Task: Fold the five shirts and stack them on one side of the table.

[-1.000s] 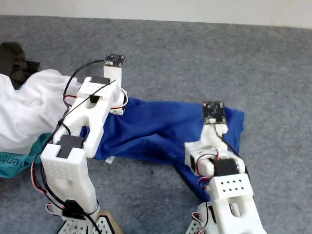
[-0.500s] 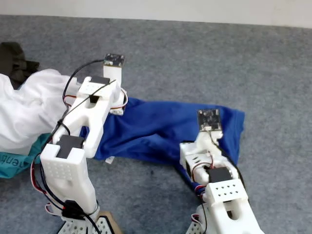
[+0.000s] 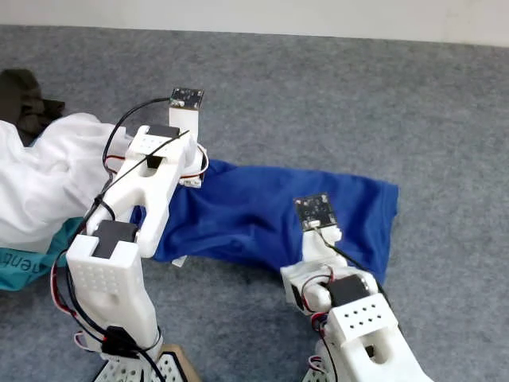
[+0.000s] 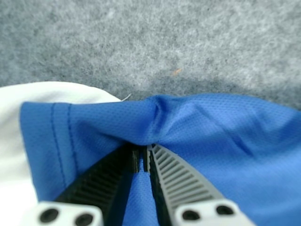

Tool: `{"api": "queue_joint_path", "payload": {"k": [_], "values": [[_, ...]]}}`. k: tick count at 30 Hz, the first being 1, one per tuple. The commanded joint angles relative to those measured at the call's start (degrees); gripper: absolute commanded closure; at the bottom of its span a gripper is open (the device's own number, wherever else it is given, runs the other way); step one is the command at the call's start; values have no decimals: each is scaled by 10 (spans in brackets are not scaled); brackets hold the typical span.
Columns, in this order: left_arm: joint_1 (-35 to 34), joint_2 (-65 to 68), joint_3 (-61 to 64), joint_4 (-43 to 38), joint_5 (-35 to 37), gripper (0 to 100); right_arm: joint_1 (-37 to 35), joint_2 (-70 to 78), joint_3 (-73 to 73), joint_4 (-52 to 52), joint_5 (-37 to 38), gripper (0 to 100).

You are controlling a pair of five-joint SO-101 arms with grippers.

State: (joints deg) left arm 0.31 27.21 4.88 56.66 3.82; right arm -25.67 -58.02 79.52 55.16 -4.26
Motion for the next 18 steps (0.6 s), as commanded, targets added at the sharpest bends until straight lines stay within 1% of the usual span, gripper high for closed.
{"api": "queue_joint_path", "payload": {"k": [1, 5, 7, 8, 11, 13, 15, 18], "values": [[-13, 5, -14, -14, 4, 938, -36, -6, -80, 88, 29, 993], [-13, 5, -14, -14, 4, 938, -94, -6, -116, 185, 43, 993], [-13, 5, -14, -14, 4, 938, -106, -6, -123, 211, 44, 993], [-13, 5, -14, -14, 4, 938, -109, -6, -124, 220, 45, 993], [-13, 5, -14, -14, 4, 938, -114, -6, -124, 228, 84, 993], [-13, 5, -14, -14, 4, 938, -114, -6, -130, 225, 97, 993], [-13, 5, -14, -14, 4, 938, -94, -6, -154, 198, 98, 993], [-13, 5, -14, -14, 4, 938, 1, -6, -180, 128, 96, 993]]}}
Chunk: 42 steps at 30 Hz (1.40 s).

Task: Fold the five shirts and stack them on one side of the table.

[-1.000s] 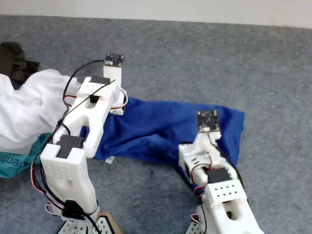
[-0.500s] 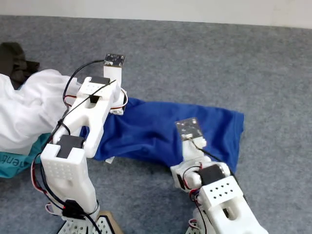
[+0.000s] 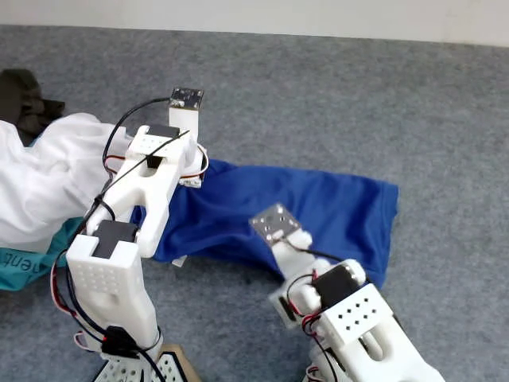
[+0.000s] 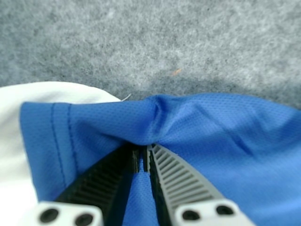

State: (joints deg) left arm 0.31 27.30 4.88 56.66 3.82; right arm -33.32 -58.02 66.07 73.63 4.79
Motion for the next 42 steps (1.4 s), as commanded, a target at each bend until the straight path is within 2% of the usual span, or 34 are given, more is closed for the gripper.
{"api": "queue_joint_path", "payload": {"k": [1, 4, 8, 14, 19, 22, 27, 35, 42], "values": [[-13, 4, -14, -14, 4, 938, 113, -6, -48, -83, 8, 992], [-13, 4, -14, -14, 4, 938, 186, -3, -49, -127, 18, 944], [-13, 4, -14, -14, 4, 937, 221, -6, -29, -87, 79, 794], [-13, 4, -14, -14, 4, 937, 262, -6, 4, -3, 143, 790], [-13, 4, -15, -14, 4, 937, 288, -6, 1, 84, 240, 790], [-13, 4, -15, -14, 4, 937, 287, -6, 3, 55, 235, 790], [-13, 4, -15, -14, 4, 937, 274, -6, 7, -18, 181, 790], [-13, 5, -15, -14, 4, 937, 121, -6, 8, -24, 99, 816], [-13, 5, -14, -14, 4, 937, 106, -6, 22, -16, 98, 816]]}}
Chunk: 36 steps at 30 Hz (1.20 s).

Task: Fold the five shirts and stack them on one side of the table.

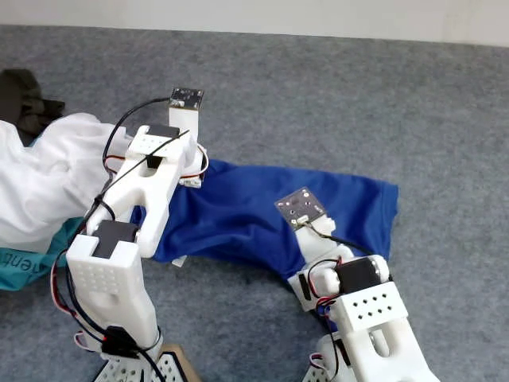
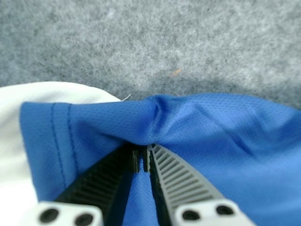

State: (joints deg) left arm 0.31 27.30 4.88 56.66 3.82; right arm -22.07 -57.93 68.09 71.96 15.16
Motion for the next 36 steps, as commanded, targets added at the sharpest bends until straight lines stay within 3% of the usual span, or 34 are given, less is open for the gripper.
{"api": "queue_joint_path", "payload": {"k": [1, 36], "values": [[-13, 5, -14, -14, 4, 937, -7, -6, 4, 0, -5, 816], [-13, 5, -14, -14, 4, 937, 22, -1, 71, -162, 66, 843]]}}
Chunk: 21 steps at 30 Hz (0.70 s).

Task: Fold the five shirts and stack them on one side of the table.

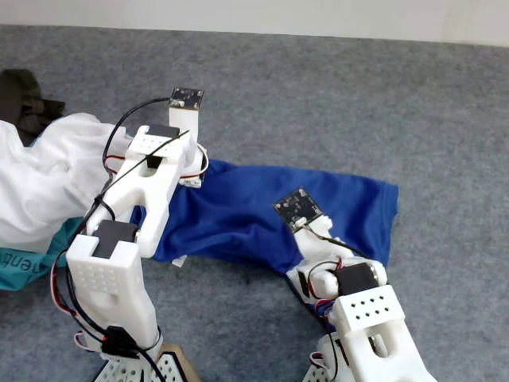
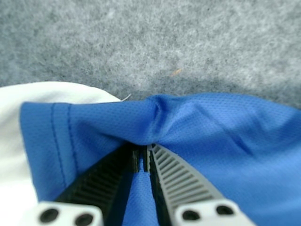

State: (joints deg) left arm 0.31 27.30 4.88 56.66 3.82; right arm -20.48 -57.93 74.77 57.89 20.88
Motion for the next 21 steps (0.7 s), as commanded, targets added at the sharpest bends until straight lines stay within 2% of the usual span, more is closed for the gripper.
{"api": "queue_joint_path", "payload": {"k": [1, 7, 17, 21], "values": [[-13, 5, -14, -14, 4, 937, 8, -1, 8, -39, 9, 860], [-13, 5, -14, -14, 4, 937, 64, -1, 25, -97, 10, 887], [-13, 5, -14, -14, 4, 937, 70, -7, 17, -91, 10, 889], [-12, 5, -14, -14, 4, 937, 44, -7, -70, 49, 10, 854]]}}
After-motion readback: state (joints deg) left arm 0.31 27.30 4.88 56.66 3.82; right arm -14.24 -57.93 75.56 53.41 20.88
